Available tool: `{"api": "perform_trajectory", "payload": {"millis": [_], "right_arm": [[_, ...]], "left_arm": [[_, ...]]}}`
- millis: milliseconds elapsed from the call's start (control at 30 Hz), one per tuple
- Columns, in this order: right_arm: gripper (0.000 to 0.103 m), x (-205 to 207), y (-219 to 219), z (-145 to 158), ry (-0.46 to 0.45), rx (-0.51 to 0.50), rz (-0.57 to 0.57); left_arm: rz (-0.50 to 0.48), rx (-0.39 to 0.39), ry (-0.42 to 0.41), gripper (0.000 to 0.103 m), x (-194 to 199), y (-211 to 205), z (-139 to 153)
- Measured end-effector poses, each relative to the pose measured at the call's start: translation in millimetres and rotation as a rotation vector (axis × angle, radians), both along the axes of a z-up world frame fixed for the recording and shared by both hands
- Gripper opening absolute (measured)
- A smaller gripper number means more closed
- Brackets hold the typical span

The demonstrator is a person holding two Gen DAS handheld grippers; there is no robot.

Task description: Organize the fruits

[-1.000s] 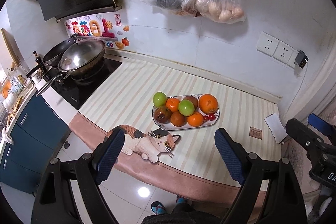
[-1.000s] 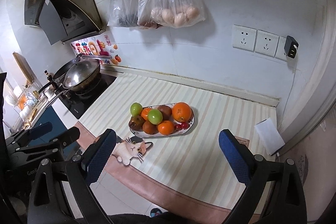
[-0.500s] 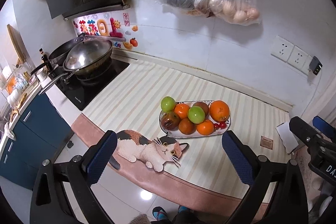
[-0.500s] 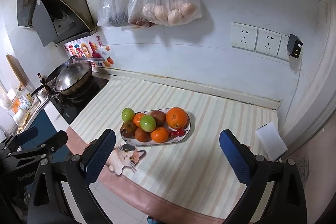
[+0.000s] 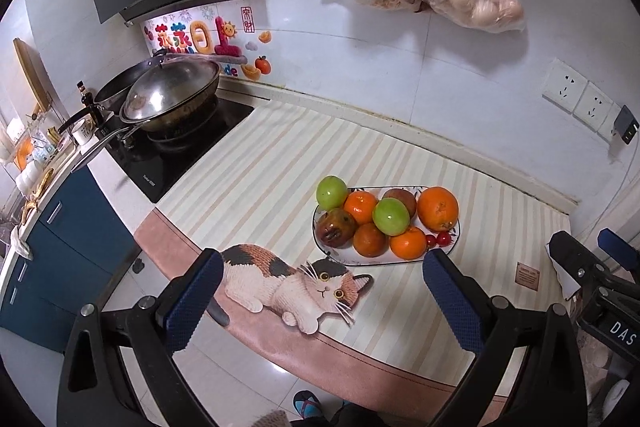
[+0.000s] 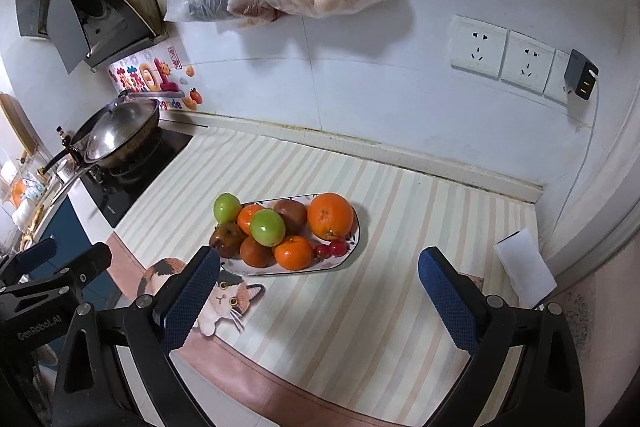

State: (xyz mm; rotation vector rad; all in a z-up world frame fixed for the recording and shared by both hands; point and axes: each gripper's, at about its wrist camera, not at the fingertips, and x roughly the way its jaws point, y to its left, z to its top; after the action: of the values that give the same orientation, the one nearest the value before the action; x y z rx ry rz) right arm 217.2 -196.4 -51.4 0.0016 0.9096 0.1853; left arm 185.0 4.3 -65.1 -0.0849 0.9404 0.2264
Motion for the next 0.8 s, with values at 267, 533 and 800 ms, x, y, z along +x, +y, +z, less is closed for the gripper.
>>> {"api": "perform_trajectory", "payload": {"millis": [267,533,800], "right_arm": [[0.101,4.6,2.8,-5.3,0.007,0.001,0.0],[0.101,6.4,4.9,-6.6,0.005,0.001,0.004],[0.101,9.2,13.6,-9.5,0.015,0.005,0.001]], "left_arm": [[0.002,-0.003,0.003,0.102,5.5,2.6,-2.1],[0.007,-0.001,0.002,0.102,10.1,6.9,-2.5],[0.007,0.003,0.009,0.102,14.6,9.6,-4.2]]}}
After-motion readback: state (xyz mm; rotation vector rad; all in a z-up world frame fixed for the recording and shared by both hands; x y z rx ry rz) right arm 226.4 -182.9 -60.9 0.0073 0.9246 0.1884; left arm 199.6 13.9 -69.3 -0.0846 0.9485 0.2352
